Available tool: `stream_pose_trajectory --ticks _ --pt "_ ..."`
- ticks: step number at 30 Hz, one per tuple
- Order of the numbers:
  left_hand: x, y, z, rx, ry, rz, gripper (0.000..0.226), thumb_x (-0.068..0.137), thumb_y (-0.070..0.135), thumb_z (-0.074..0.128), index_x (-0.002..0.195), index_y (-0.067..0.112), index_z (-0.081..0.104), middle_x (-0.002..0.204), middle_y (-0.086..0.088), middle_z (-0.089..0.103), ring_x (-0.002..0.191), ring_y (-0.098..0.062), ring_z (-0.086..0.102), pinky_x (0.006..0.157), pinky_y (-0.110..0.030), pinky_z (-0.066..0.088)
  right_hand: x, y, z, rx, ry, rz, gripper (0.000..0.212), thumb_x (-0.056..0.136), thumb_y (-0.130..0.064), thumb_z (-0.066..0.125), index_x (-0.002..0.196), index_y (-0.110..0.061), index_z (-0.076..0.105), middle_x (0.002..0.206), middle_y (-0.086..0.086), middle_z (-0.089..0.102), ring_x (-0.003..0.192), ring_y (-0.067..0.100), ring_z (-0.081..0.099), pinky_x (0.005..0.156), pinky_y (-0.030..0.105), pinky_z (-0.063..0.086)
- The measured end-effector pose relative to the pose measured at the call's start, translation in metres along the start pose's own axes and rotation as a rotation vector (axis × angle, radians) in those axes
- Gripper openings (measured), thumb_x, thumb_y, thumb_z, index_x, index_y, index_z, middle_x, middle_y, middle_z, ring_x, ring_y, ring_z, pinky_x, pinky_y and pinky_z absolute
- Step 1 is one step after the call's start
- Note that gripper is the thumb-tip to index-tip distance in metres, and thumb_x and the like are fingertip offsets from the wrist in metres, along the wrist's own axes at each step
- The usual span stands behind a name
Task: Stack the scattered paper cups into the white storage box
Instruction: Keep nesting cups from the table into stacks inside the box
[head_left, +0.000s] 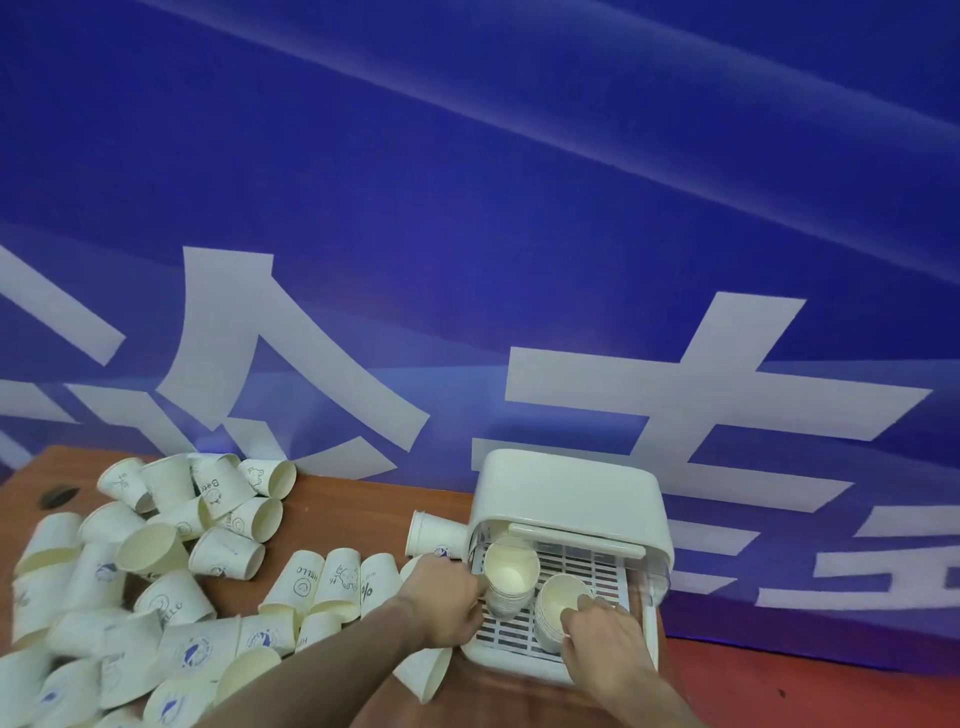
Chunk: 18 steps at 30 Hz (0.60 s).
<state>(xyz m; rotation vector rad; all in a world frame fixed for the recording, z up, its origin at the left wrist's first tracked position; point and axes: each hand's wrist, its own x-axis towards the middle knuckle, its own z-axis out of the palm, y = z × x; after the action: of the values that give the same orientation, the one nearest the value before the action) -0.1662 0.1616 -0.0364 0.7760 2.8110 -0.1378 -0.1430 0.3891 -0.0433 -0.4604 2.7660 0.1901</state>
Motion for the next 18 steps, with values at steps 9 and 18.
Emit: stream_pose_trajectory --ticks 9,18 --pt "-0.007 -0.004 -0.006 0.019 0.026 -0.013 0.03 0.091 0.034 0.041 0.106 0.015 0.06 0.099 -0.014 0.068 0.091 -0.038 0.063 0.069 -0.036 0.036 -0.005 -0.003 -0.013 0.005 0.05 0.015 0.031 0.094 -0.027 0.045 0.121 -0.018 0.057 0.122 0.005 0.057 0.116 0.025 0.053 0.096 0.034 0.039" --pt "-0.042 -0.016 -0.016 0.0 0.092 -0.057 0.034 0.09 0.038 0.039 0.107 0.019 0.062 0.098 -0.008 0.069 0.09 -0.035 0.064 0.07 -0.036 0.037 -0.025 -0.034 -0.047 0.014 0.156 -0.041 0.029 0.094 -0.03 0.043 0.116 -0.018 0.058 0.119 0.003 0.059 0.115 0.025 0.053 0.091 0.035 0.041"
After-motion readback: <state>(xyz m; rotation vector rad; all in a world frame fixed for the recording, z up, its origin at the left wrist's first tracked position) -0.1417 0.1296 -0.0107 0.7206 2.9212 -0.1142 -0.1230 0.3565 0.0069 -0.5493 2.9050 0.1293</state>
